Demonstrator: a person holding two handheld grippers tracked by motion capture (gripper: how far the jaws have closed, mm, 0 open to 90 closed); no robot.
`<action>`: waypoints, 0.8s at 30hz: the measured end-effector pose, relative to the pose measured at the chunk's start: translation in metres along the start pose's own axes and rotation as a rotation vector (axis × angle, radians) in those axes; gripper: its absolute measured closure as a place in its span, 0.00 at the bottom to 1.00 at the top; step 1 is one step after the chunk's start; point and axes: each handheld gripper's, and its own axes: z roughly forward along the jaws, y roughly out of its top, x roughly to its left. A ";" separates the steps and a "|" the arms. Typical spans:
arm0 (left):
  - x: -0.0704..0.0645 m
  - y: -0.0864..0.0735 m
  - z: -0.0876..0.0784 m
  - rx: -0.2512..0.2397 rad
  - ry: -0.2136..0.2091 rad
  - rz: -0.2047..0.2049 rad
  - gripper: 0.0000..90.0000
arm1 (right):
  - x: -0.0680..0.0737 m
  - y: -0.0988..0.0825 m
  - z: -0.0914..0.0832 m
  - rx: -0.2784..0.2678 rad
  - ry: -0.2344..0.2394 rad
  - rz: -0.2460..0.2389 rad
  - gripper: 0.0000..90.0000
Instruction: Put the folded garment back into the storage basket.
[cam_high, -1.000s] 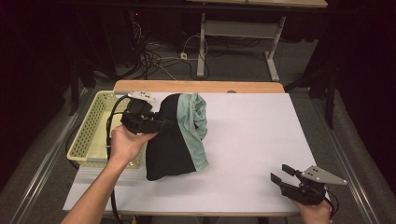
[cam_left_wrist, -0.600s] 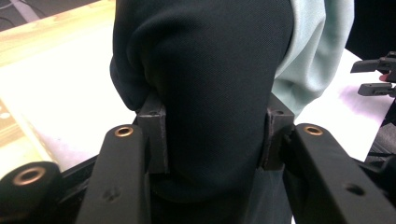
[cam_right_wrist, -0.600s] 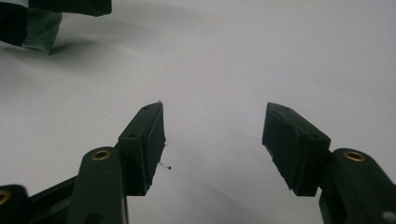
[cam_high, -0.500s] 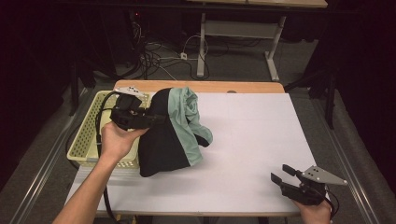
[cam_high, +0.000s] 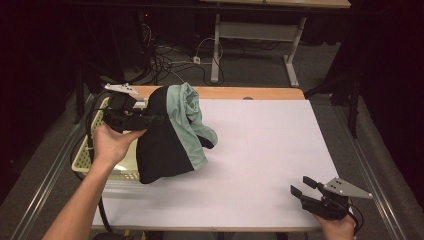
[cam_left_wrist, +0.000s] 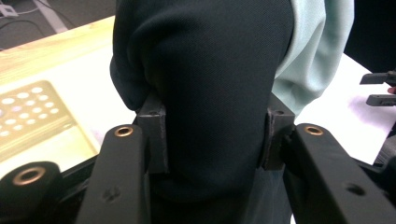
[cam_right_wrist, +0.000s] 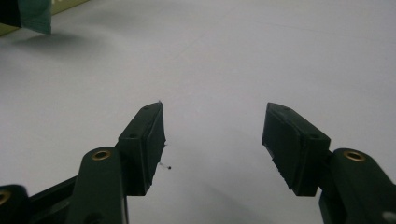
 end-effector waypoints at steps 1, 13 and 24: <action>0.002 0.000 -0.002 -0.002 0.004 -0.003 0.61 | 0.000 0.000 0.000 0.000 0.000 0.000 0.44; 0.028 0.001 -0.029 -0.040 0.063 -0.058 0.60 | 0.000 0.000 0.000 0.001 -0.003 0.002 0.44; 0.055 -0.007 -0.043 -0.045 0.127 -0.093 0.60 | -0.001 0.000 0.000 0.000 -0.006 0.008 0.44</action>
